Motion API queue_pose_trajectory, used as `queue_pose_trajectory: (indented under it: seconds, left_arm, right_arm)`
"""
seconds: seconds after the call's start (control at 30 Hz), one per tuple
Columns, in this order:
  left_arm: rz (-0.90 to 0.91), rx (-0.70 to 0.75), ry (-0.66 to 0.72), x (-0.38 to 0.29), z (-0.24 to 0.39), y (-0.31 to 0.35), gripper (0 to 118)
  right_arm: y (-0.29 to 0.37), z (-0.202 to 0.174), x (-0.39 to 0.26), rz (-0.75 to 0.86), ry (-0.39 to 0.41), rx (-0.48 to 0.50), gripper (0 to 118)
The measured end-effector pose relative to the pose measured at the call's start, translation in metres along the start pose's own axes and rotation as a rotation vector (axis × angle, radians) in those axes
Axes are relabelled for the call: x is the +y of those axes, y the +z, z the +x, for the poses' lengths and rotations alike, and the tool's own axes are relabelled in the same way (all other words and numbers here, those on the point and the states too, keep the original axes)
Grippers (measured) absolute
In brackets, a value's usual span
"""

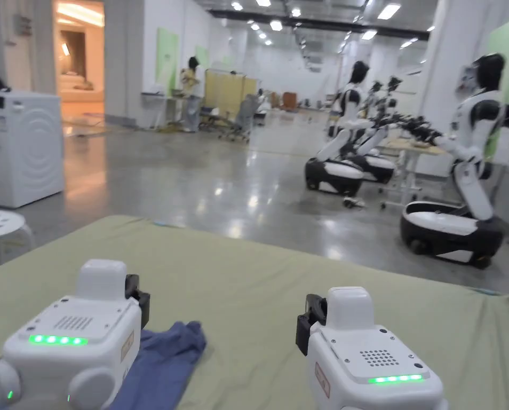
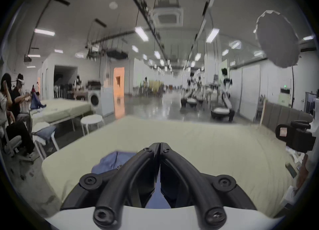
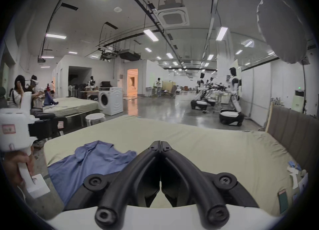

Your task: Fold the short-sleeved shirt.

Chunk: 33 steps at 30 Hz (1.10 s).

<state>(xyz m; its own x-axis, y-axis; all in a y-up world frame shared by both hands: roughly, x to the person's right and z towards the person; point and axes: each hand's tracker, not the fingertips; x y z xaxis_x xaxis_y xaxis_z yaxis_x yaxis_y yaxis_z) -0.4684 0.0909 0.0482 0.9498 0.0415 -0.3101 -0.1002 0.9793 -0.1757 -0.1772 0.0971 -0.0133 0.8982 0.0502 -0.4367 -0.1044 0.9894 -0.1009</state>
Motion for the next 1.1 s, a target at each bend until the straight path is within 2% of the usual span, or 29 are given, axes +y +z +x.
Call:
queue_pose_trajectory:
  seconds: [0.13,0.27,0.33,0.37,0.4,0.43,0.47,0.5,0.77,0.8,0.87,0.9,0.93,0.97,1.07,1.1]
  left_arm:
    - [-0.477,0.029,-0.143,-0.019,-0.029,-0.070,4]
    - [-0.789,-0.090,-0.018,-0.075,-0.051,-0.142,4]
    - [-0.826,-0.064,-0.039,-0.098,-0.052,-0.168,7]
    - [-0.816,-0.064,-0.051,-0.106,-0.052,-0.179,21]
    - [-0.816,-0.072,-0.048,-0.115,-0.046,-0.177,56]
    - [-0.813,-0.067,-0.044,-0.120,-0.045,-0.183,85]
    - [-0.796,-0.101,0.013,-0.125,-0.040,-0.191,107]
    - [-0.785,-0.114,0.036,-0.129,-0.037,-0.199,116]
    - [-0.850,-0.074,-0.020,-0.160,0.007,-0.237,115]
    - [-0.871,-0.079,-0.017,-0.165,0.010,-0.240,111]
    - [-0.885,-0.139,-0.036,-0.180,0.013,-0.242,85]
    - [-0.887,-0.136,-0.098,-0.185,0.014,-0.241,84]
    - [-0.870,-0.068,-0.189,-0.181,0.013,-0.233,83]
    - [-0.836,-0.122,-0.146,-0.175,0.010,-0.227,80]
    - [-0.812,-0.104,-0.115,-0.159,0.006,-0.222,12]
    - [-0.796,-0.066,-0.125,-0.157,0.005,-0.221,11]
  right_arm:
    - [-0.020,-0.020,-0.023,-0.052,0.007,0.037,0]
    - [-0.035,-0.022,-0.042,-0.097,0.003,0.038,0]
    - [-0.041,-0.018,-0.050,-0.114,0.014,0.032,0]
    - [-0.043,-0.015,-0.054,-0.124,0.017,0.036,0]
    - [-0.046,-0.011,-0.058,-0.135,0.018,0.049,0]
    - [-0.049,-0.009,-0.062,-0.152,0.032,0.035,0]
    - [-0.053,-0.004,-0.066,-0.163,0.043,0.014,0]
    - [-0.056,0.000,-0.069,-0.168,0.038,0.012,0]
    - [-0.074,0.023,-0.092,-0.239,0.001,-0.038,0]
    - [-0.076,0.025,-0.095,-0.247,-0.004,-0.041,0]
    - [-0.078,0.027,-0.101,-0.266,-0.017,-0.046,0]
    - [-0.077,0.028,-0.103,-0.274,-0.022,-0.045,0]
    - [-0.075,0.030,-0.104,-0.279,-0.022,-0.044,0]
    - [-0.071,0.031,-0.105,-0.278,-0.016,-0.047,0]
    - [-0.064,0.037,-0.108,-0.271,-0.007,-0.056,0]
    - [-0.062,0.040,-0.107,-0.274,-0.014,-0.059,0]
